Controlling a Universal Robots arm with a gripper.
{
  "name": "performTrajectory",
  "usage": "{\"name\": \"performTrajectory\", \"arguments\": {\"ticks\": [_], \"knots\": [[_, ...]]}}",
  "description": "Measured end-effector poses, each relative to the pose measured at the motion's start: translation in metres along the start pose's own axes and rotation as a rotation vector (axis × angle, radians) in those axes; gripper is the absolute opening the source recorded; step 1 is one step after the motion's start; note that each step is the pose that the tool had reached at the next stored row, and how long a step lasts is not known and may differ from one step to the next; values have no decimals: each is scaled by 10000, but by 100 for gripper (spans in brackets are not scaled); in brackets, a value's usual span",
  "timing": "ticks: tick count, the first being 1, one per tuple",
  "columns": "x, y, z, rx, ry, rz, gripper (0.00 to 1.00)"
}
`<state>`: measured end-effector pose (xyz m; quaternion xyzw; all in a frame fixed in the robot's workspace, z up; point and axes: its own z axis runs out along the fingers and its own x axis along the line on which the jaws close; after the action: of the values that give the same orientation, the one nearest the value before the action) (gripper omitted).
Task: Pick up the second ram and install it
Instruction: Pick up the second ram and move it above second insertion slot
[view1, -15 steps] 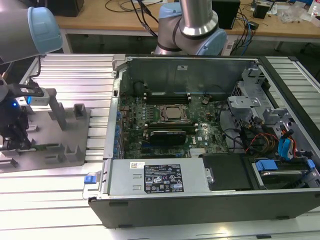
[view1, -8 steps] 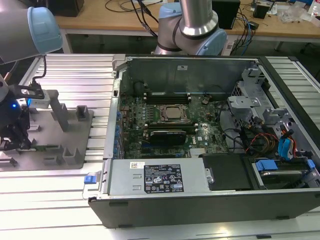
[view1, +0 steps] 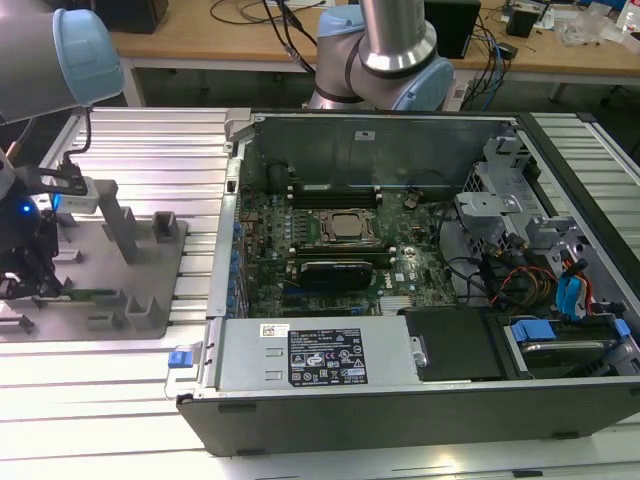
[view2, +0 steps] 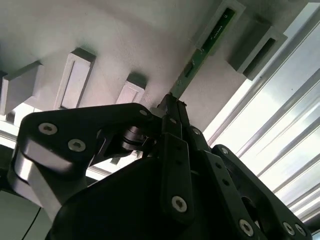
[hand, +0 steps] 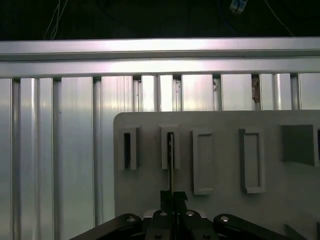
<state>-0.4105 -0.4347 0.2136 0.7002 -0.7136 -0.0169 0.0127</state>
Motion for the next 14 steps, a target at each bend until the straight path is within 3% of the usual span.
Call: {"name": "performTrajectory", "arguments": {"ticks": [3,14], "knots": [[0,0,-2,-1,4,-80,9],[-5,14,-320,-1,4,-80,9]]}}
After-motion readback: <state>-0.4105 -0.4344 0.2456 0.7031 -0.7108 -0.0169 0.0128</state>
